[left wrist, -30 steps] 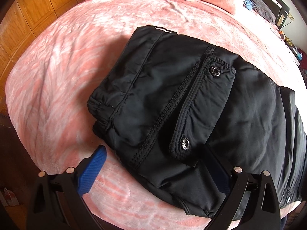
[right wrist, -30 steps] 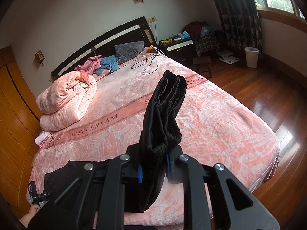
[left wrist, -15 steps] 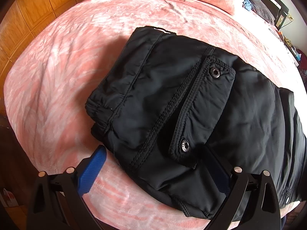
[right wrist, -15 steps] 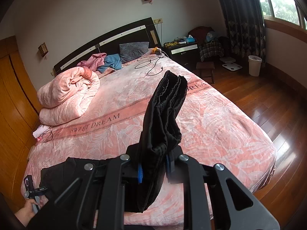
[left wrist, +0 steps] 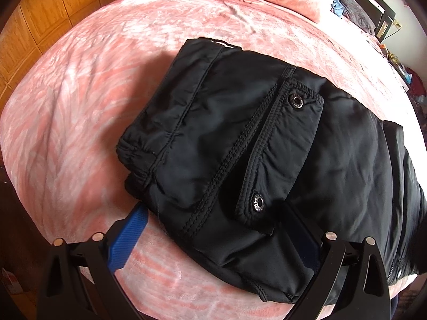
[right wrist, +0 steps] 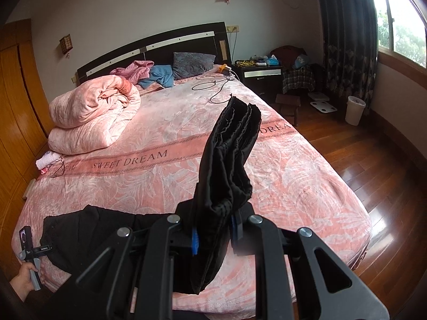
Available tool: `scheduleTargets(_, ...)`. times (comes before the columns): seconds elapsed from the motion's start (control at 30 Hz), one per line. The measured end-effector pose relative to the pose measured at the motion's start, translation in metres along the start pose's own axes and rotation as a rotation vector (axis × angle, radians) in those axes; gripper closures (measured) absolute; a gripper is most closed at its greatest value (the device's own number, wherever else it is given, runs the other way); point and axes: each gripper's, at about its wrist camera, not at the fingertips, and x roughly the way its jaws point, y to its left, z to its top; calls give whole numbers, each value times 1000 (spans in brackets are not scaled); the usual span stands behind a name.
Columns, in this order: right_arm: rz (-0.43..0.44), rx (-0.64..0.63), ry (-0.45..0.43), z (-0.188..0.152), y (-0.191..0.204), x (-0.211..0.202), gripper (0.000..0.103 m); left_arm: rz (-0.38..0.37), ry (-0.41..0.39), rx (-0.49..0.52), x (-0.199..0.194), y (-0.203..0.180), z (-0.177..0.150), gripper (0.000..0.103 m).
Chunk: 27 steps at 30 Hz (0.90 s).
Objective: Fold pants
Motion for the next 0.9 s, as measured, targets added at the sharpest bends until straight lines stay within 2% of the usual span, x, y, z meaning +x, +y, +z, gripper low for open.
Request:
scheduleTargets(0.6, -76, -195, 45, -2, 76, 17, 87, -102, 11, -60, 10, 24, -6, 4)
scheduleTargets(0.9, -97, -284, 57, -7, 116, 24, 87, -135, 22, -45, 13, 37, -9, 4)
